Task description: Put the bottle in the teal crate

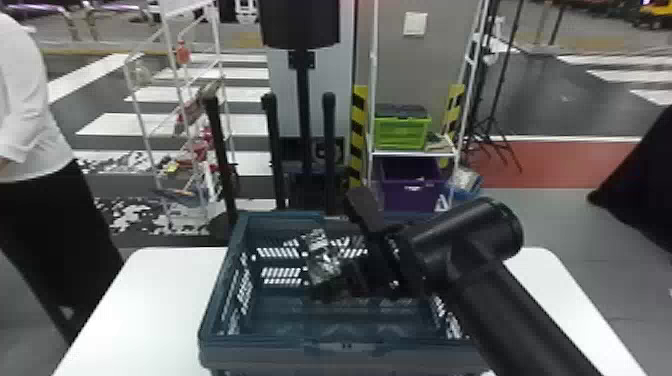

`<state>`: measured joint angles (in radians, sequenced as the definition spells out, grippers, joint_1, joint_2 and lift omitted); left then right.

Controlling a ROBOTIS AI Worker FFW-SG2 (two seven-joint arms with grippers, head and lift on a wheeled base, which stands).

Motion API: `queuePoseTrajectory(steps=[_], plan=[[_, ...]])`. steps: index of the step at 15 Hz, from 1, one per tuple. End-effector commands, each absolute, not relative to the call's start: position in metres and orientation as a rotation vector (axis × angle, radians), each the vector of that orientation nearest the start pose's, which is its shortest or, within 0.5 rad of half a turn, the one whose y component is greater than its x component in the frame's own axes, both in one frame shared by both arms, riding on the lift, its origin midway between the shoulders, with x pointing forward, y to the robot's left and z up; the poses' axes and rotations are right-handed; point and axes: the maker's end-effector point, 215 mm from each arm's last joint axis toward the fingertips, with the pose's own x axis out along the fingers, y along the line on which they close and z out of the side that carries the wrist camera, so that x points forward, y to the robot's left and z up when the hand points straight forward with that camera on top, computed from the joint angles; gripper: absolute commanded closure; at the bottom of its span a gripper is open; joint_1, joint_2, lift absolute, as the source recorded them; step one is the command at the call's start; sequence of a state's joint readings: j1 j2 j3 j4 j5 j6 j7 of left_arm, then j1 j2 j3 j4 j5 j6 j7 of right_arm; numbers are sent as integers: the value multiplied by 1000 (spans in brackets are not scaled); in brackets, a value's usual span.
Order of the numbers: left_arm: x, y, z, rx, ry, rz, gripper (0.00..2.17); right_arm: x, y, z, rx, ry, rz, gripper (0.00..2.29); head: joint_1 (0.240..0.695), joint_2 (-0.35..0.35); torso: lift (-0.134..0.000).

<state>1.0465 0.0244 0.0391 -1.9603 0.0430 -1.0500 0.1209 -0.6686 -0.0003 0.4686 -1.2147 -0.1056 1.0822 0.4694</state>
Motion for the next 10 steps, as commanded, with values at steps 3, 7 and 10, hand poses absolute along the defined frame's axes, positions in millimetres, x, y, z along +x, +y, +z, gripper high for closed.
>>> queuePoseTrajectory(steps=[3, 7, 10], plan=[[214, 278, -256, -5, -392, 142, 144, 609, 21, -401, -132, 838, 751, -2, 499, 0, 0], [213, 277, -255, -6, -397, 142, 144, 590, 22, -412, -98, 897, 759, 63, 499, 0, 0], [212, 277, -253, -6, -400, 141, 144, 568, 28, -378, -107, 889, 763, 70, 499, 0, 0]])
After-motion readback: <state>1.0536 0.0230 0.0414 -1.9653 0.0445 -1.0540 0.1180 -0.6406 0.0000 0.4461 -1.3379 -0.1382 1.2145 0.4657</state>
